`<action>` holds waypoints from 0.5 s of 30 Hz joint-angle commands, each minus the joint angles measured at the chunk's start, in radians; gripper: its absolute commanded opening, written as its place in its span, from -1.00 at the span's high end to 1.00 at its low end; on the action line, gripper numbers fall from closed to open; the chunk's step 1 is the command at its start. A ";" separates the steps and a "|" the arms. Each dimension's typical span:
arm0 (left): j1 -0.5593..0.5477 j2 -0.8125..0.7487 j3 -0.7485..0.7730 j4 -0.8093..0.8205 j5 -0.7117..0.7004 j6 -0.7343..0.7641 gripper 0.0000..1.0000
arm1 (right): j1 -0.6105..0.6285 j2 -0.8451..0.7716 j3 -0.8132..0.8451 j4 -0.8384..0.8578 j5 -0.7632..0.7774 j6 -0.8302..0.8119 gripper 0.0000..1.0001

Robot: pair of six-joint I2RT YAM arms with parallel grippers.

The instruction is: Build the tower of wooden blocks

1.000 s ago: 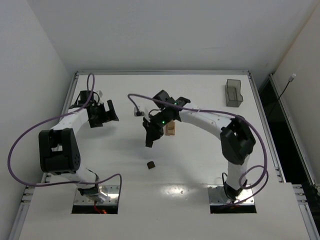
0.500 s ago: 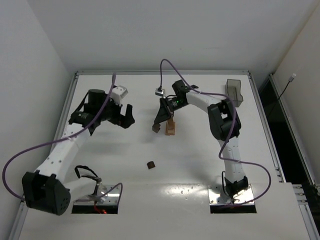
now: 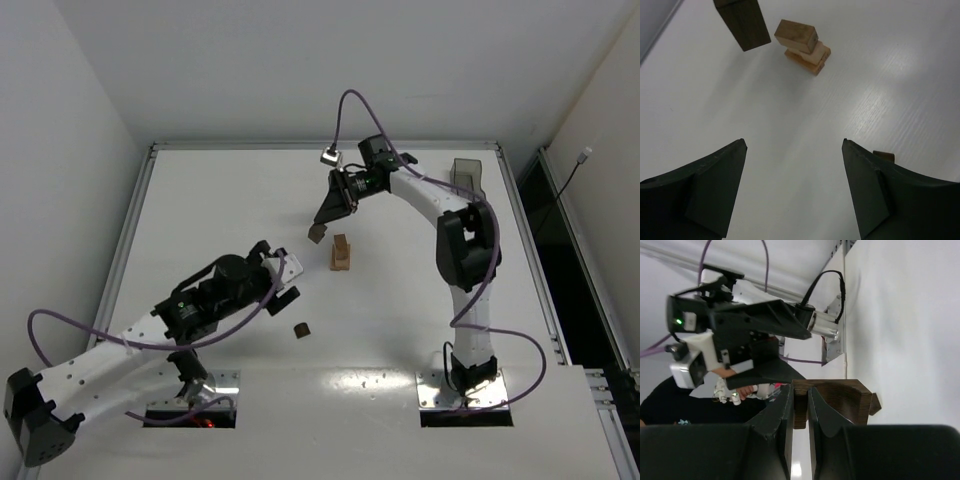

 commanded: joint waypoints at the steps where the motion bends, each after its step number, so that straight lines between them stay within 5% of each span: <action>1: -0.111 -0.028 -0.048 0.251 -0.278 0.034 -0.48 | 0.000 -0.113 0.018 0.041 -0.151 0.022 1.00; 15: -0.210 0.067 -0.208 0.884 -0.371 0.269 -0.38 | 0.000 -0.284 -0.055 0.090 -0.151 0.066 1.00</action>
